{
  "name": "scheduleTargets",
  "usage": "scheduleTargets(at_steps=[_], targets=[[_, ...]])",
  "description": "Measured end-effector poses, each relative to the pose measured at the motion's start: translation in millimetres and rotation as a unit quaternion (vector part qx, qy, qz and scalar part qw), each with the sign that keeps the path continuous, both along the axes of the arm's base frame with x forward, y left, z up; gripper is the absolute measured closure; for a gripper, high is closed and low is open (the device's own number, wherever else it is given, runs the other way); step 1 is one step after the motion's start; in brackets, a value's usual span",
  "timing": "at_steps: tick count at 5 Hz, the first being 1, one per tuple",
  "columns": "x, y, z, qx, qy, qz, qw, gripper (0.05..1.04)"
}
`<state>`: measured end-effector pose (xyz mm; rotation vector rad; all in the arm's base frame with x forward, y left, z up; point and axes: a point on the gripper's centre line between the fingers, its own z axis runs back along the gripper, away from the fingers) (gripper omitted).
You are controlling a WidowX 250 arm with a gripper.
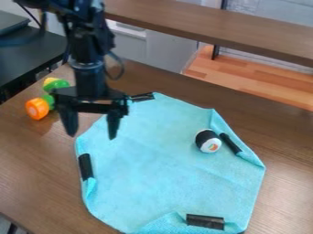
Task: Move the sushi from the blue cloth to the bottom left side of the table
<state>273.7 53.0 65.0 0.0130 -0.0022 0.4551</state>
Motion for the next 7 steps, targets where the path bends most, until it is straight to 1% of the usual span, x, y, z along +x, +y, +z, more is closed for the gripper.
scheduleTargets(at_steps=[1, 2, 3, 4, 5, 6, 7], targets=[[29.8, -19.9, -4.4, -0.016, 0.037, -0.139, 0.9895, 0.083], [58.1, -34.1, -16.4, -0.04, 0.032, -0.246, 0.9679, 0.083], [70.1, -47.8, -25.2, -0.025, -0.018, -0.333, 0.9424, 0.083], [78.8, -64.4, -28.3, -0.019, -0.056, -0.393, 0.9176, 0.083], [85.6, -78.6, -21.2, -0.011, -0.084, -0.428, 0.9, 0.083], [90.5, -99.1, -17.7, 0.006, -0.096, -0.461, 0.8822, 0.083], [101.4, -108.8, -13.3, 0.025, -0.107, -0.477, 0.8718, 0.083]])
